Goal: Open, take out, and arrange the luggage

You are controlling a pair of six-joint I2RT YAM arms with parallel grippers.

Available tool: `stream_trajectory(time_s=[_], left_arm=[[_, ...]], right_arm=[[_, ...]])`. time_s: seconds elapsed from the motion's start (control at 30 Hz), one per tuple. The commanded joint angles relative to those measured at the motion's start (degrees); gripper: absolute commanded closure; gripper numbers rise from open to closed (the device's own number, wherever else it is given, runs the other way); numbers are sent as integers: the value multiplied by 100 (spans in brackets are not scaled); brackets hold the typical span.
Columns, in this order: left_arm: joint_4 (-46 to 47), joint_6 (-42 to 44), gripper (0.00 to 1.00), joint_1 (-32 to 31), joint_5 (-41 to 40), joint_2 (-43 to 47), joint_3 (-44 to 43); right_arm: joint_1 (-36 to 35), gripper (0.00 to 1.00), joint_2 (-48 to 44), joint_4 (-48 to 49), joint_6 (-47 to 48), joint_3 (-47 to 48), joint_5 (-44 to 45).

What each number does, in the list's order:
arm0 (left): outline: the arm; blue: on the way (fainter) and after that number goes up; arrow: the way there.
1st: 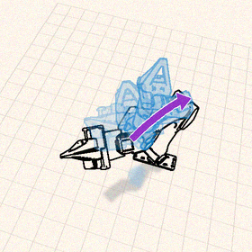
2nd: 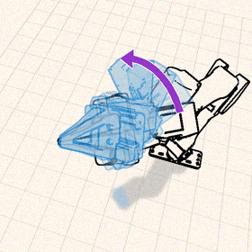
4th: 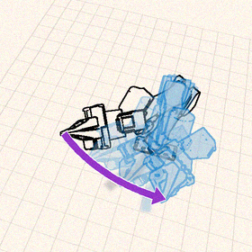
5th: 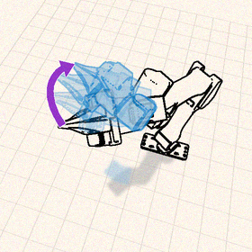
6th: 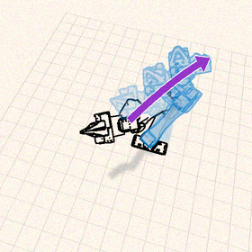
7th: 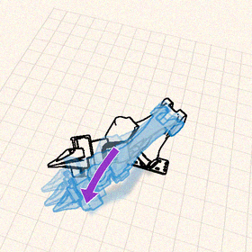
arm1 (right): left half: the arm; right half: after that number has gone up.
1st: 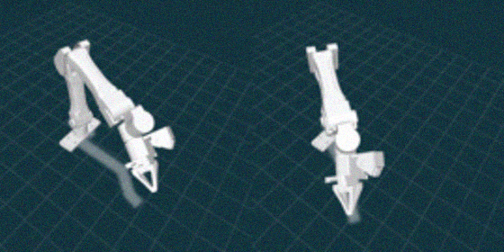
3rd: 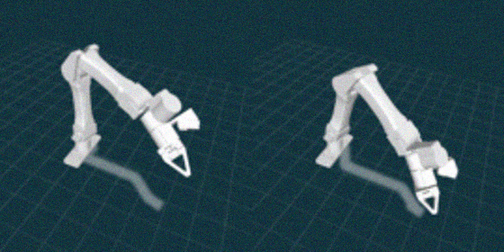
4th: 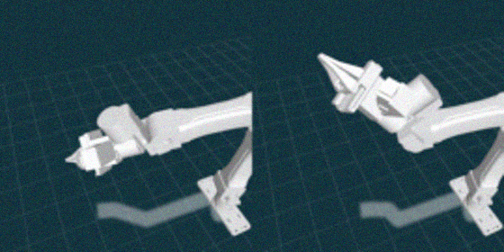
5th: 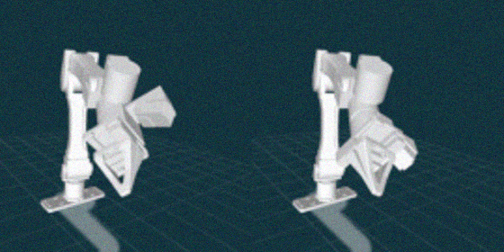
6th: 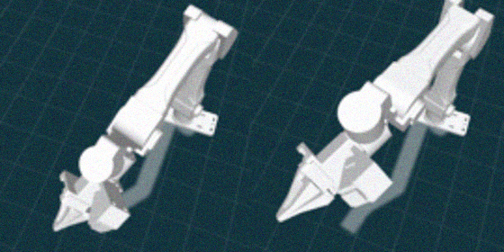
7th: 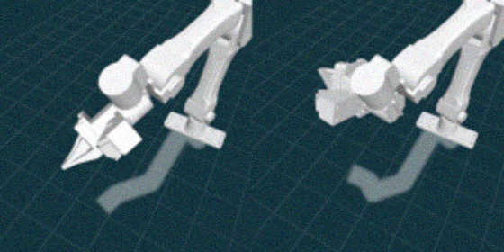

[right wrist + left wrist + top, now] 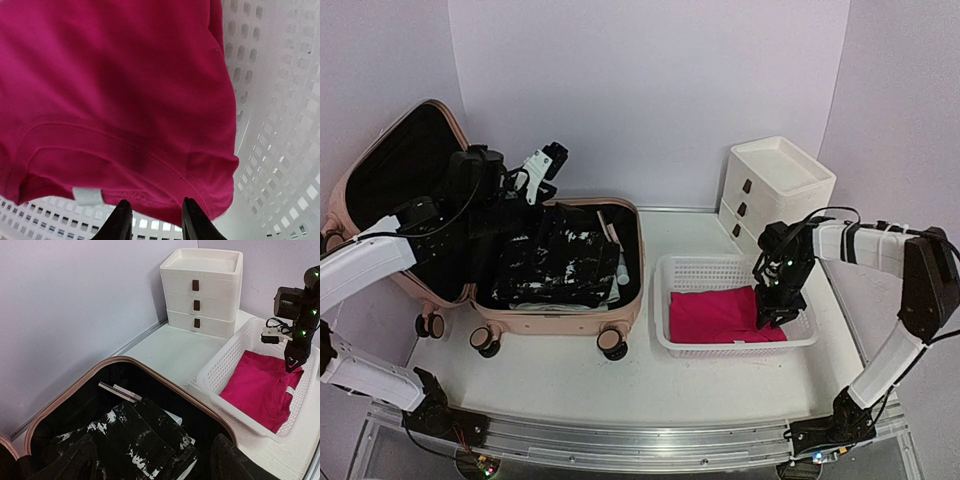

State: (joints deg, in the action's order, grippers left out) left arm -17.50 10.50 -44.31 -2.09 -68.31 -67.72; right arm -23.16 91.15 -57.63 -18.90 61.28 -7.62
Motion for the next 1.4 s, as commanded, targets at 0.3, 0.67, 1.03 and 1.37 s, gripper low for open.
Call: stream_trajectory(time_s=[0.3,0.67,1.03,1.37], left_arm=[[-1061,-507,18,-78,-908,-1882,-1059],[-2766,-1536,15,-112,-710,-3693,-2614],[-3010,-1648,5,-121,-337,-4350,-2812],[-3054,-1683,3,-130,-215,-4507,-2895]], right_arm=[[-115,34,-1029,151,-223,377,162],[-110,15,-1746,111,117,42,8],[-112,12,-2119,98,333,-71,-66],[-111,11,-2085,126,281,-162,-155]])
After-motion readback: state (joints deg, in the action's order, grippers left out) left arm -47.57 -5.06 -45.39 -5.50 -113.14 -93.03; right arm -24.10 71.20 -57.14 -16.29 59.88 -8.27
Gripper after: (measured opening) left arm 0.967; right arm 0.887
